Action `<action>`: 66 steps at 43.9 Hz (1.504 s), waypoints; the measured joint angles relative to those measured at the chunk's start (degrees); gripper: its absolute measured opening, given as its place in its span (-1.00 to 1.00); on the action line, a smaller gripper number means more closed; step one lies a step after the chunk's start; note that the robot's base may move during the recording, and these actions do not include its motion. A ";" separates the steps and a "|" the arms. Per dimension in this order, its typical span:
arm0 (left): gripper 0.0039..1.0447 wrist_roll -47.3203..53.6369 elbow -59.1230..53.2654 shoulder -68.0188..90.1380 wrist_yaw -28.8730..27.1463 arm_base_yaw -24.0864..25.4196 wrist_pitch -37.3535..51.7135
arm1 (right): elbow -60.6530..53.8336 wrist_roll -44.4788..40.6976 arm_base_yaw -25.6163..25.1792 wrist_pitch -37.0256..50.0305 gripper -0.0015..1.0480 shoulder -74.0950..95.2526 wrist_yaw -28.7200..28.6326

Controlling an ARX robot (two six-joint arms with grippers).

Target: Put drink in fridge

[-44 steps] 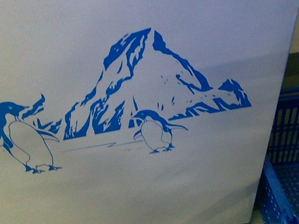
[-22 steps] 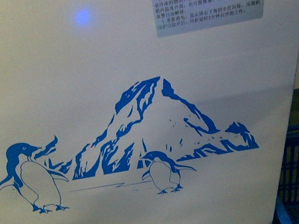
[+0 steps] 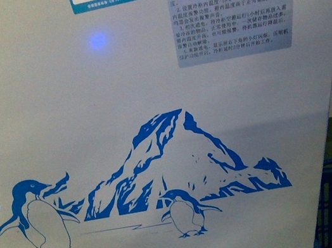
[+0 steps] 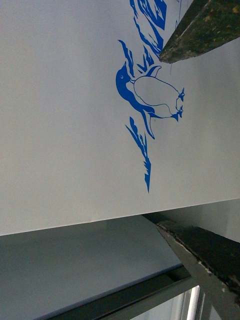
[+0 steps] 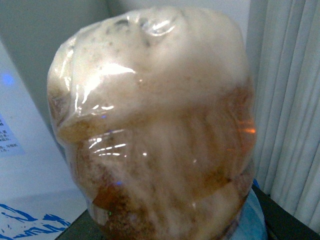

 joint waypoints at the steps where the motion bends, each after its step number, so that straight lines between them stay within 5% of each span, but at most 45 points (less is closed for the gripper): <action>1: 0.85 0.00 0.00 0.00 0.00 0.00 0.00 | 0.00 0.00 0.00 0.00 -0.14 0.00 0.00; 66: 0.85 0.02 0.00 0.02 0.00 0.00 0.00 | -0.46 0.00 0.00 0.04 -0.14 -0.15 0.07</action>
